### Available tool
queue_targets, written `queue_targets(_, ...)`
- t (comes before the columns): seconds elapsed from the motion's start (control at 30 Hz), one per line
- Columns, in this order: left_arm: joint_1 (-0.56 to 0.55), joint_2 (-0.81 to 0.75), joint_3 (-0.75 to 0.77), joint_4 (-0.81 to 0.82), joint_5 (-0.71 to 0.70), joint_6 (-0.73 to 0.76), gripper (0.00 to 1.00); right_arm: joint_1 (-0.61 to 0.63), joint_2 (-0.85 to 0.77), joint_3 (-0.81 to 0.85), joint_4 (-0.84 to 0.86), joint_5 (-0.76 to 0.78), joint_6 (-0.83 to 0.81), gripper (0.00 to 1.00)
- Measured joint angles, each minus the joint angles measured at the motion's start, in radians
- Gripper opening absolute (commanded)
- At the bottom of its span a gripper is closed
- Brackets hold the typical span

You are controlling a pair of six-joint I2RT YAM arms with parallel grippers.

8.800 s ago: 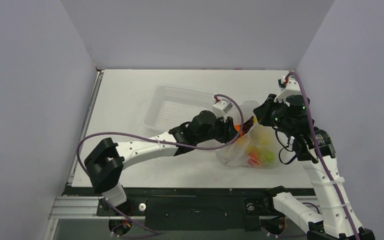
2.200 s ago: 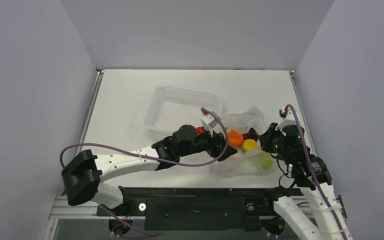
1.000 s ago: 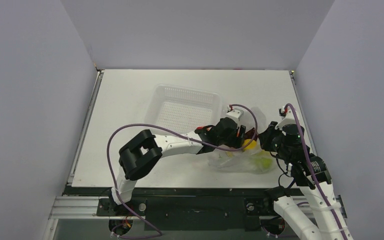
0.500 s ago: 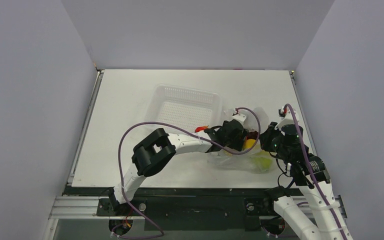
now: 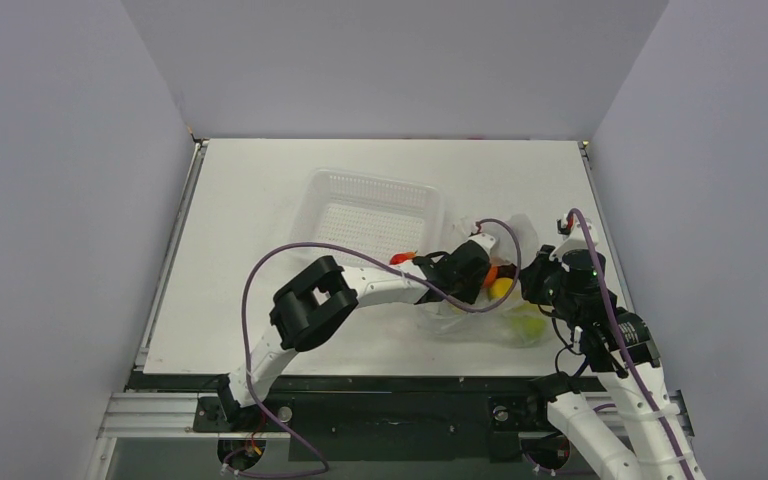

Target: Take the fake fruits out of the plastic bag

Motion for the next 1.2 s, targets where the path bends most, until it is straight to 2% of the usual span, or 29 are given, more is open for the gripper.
queue_targets(0.17,0.0,-0.067,-0.068,0.001,0.061,-0.003,0.19,0.0,-0.003,-0.003,0.0,-0.002,0.0,0.0)
queue_targets(0.3,-0.002,-0.179,-0.153,0.021,0.114,0.0,0.17,0.0,-0.003,-0.003,0.008,-0.006,0.0,0.0)
queue_targets(0.53,0.001,-0.38,-0.295,0.146,0.23,0.0,0.13,0.0,-0.003,-0.003,0.013,-0.006,0.0,0.0)
queue_targets(0.7,0.012,-0.454,-0.354,0.235,0.317,0.001,0.12,0.0,-0.003,-0.003,0.016,-0.004,0.0,0.0)
queue_targets(0.8,0.021,-0.475,-0.369,0.252,0.336,0.007,0.22,0.0,-0.003,-0.003,0.019,0.0,0.0,0.0)
queue_targets(0.93,0.028,-0.489,-0.375,0.255,0.333,0.021,0.44,0.0,-0.003,-0.003,0.019,-0.001,0.0,0.0)
queue_targets(1.07,0.03,-0.465,-0.352,0.237,0.287,0.013,0.56,0.0,-0.003,-0.002,0.02,-0.028,-0.001,0.0)
queue_targets(1.2,0.027,-0.38,-0.27,0.224,0.187,0.0,0.63,0.0,-0.003,0.002,0.02,-0.047,-0.001,0.0)
